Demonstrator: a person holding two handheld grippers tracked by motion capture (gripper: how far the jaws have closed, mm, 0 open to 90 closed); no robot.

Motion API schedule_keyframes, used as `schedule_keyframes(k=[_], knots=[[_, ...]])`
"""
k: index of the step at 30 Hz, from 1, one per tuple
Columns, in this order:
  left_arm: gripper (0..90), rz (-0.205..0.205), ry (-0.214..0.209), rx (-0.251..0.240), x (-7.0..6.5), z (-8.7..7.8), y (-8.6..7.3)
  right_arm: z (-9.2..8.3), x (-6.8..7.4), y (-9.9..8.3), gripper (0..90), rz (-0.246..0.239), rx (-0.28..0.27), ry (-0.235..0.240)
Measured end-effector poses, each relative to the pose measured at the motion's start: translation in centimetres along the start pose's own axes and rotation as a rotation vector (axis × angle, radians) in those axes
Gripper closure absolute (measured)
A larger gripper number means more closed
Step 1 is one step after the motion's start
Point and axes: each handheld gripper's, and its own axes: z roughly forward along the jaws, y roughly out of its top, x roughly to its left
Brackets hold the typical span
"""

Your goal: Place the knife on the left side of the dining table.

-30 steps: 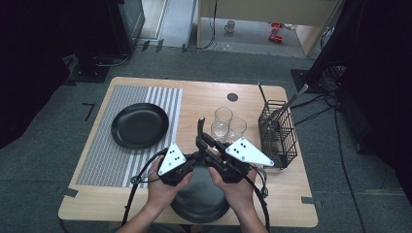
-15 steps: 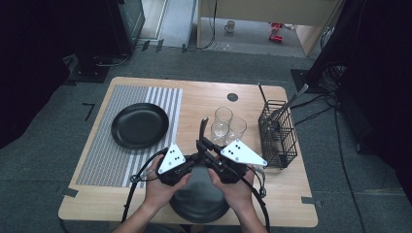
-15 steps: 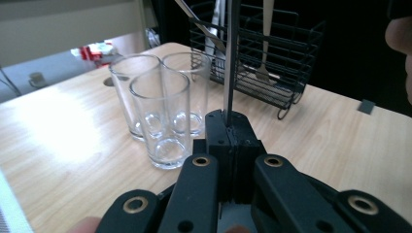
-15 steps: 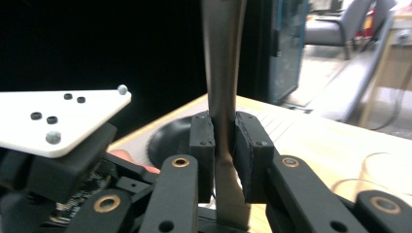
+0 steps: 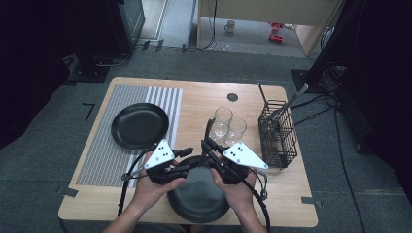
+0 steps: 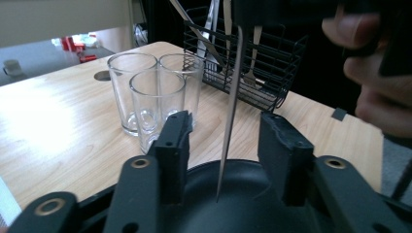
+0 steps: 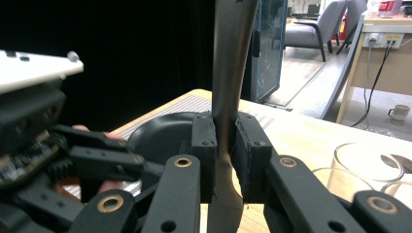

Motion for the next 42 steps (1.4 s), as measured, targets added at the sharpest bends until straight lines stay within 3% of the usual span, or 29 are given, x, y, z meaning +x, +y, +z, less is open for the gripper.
schedule_keyframes(k=[8, 10, 13, 18, 21, 26, 33, 35, 38, 42], knots=[[34.9, -0.025, -0.002, -0.011, 0.8, -1.8, 2.0, 0.2, 0.1, -0.6, 80.5, 0.002, 0.017, 0.006], [29.7, -0.048, 0.036, -0.027, 1.0, -2.4, 2.8, 0.3, 0.3, -0.8, 80.5, 0.001, 0.025, 0.010], [30.2, -0.053, 0.036, -0.043, 1.2, -2.9, 3.7, 0.5, 0.5, -1.1, 80.5, 0.004, 0.032, 0.015], [30.0, -0.024, 0.037, -0.055, 0.8, -3.1, 5.2, 0.8, 1.1, -1.5, 80.5, -0.004, 0.041, 0.030], [33.4, -0.011, 0.063, -0.045, 0.4, -2.9, 5.9, 0.9, 1.4, -1.6, 80.5, -0.013, 0.042, 0.037], [37.3, 0.006, 0.056, -0.054, -0.1, -2.7, 6.7, 1.1, 1.8, -1.7, 80.5, -0.017, 0.046, 0.044], [52.0, 0.021, 0.046, -0.064, -0.6, -2.4, 7.5, 1.2, 2.3, -1.8, 80.5, -0.033, 0.049, 0.056], [61.6, 0.032, 0.062, -0.073, -0.8, -2.4, 7.6, 1.2, 2.5, -1.8, 80.5, -0.033, 0.050, 0.064], [66.3, 0.033, 0.056, -0.078, -0.9, -2.4, 7.7, 1.2, 2.6, -1.8, 80.5, -0.033, 0.051, 0.066], [81.8, 0.041, 0.046, -0.082, -1.1, -2.3, 7.7, 1.2, 2.8, -1.9, 80.5, -0.045, 0.053, 0.076]])
